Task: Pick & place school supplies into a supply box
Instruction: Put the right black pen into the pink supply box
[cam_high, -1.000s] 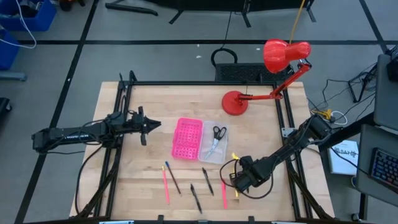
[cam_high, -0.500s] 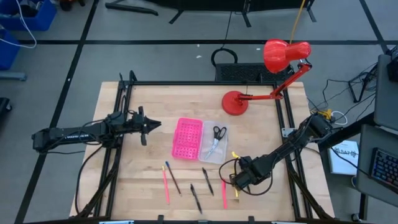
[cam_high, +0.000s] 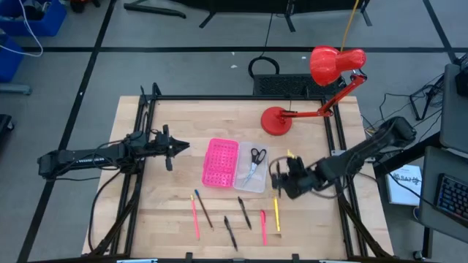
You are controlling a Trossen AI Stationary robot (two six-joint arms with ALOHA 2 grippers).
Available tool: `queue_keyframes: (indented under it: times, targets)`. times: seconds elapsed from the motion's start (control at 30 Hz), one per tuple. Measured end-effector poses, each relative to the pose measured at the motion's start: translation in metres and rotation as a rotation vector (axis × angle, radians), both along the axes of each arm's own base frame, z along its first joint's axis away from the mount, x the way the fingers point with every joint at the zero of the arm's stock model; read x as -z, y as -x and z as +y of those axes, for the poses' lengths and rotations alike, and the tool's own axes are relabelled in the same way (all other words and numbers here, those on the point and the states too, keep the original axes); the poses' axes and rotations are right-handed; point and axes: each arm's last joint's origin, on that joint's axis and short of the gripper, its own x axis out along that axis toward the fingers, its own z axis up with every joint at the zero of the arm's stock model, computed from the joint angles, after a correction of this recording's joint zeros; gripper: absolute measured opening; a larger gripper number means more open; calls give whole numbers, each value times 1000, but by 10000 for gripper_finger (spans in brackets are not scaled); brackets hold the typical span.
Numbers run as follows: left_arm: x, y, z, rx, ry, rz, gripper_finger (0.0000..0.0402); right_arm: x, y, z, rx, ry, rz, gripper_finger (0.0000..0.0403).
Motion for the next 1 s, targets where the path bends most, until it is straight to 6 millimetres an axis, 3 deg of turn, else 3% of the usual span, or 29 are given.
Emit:
queue_keyframes:
  times: [0.23, 0.47, 0.77, 0.87, 1.0]
  targets:
    - [0, 0, 0, 0, -1, 0, 47, -4, -42, -51, -18, 19, -155, 20]
    - [0, 0, 1, -19, -20, 3, 47, 26, -84, -84, -95, -41, -212, 19]
    - [0, 0, 2, -54, -39, 6, 47, 76, -99, -100, -106, -157, -72, 19]
    - [-1, 0, 2, -55, -40, 1, 47, 83, -100, -101, -109, -179, -57, 24]
    - [-2, 0, 2, -54, -43, -9, 47, 86, -101, -101, -89, -190, -53, 69]
